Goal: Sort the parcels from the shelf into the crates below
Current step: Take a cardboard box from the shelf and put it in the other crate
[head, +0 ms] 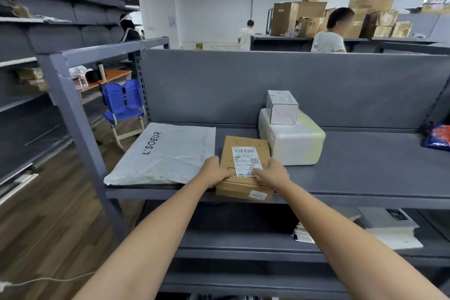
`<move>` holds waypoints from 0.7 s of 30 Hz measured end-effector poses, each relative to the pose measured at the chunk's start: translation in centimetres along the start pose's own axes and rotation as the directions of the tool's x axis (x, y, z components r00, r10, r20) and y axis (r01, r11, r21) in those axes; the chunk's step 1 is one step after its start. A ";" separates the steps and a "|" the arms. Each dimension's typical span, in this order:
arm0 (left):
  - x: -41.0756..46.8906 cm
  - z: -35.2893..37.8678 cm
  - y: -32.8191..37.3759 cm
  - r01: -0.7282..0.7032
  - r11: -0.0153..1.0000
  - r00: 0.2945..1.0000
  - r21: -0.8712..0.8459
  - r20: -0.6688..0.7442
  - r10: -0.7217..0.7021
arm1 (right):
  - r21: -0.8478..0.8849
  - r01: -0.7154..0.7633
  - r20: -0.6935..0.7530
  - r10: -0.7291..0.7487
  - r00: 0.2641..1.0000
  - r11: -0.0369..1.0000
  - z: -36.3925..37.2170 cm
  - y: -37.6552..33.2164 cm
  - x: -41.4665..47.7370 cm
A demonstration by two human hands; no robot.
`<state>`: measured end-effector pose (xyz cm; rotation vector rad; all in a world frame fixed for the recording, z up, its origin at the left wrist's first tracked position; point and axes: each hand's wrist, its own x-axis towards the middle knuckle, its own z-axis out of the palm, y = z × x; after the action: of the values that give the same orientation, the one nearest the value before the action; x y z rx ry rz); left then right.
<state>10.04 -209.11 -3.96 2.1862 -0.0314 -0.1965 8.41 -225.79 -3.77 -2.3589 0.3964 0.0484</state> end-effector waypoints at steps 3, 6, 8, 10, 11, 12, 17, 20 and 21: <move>-3.9 -0.1 0.0 0.001 0.993 1.000 -0.117 0.021 0.002 | 0.040 0.026 -0.030 -0.025 0.999 0.999 -0.7 1.1 -2.8; -8.0 0.1 -0.4 -0.013 0.993 0.999 -0.122 -0.052 0.007 | 0.115 0.024 -0.044 -0.019 0.999 0.993 -0.9 1.8 -6.1; -10.9 0.3 -1.0 0.000 0.997 0.993 -0.082 -0.119 -0.010 | 0.154 0.046 -0.031 -0.042 0.999 0.987 -0.9 2.3 -8.7; -14.2 0.6 -1.6 0.013 0.999 0.988 -0.040 -0.156 -0.019 | 0.178 0.065 -0.017 -0.063 0.998 0.982 -0.7 2.9 -11.6; -15.9 0.8 -2.0 0.029 0.999 0.984 -0.032 -0.172 -0.034 | 0.176 0.070 -0.008 -0.070 0.998 0.982 -0.4 3.1 -13.1; -17.6 1.0 -2.4 0.044 0.999 0.981 -0.031 -0.188 -0.049 | 0.169 0.074 0.006 -0.076 0.997 0.983 0.0 3.4 -14.6; -24.9 0.4 -5.3 0.116 0.991 0.954 0.068 -0.284 -0.093 | 0.172 0.126 0.110 -0.146 0.983 0.977 3.6 4.1 -21.1; -28.3 -0.8 -7.8 0.156 0.984 0.938 0.081 -0.323 -0.122 | 0.185 0.151 0.140 -0.178 0.974 0.971 6.1 3.9 -24.1; -29.2 -1.2 -8.8 0.169 0.983 0.935 0.075 -0.328 -0.136 | 0.183 0.160 0.151 -0.189 0.970 0.970 6.9 3.7 -25.0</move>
<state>-19.05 -200.25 -6.59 2.2987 0.3199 0.0798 -15.91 -216.91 -7.60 -2.1924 0.1048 0.1235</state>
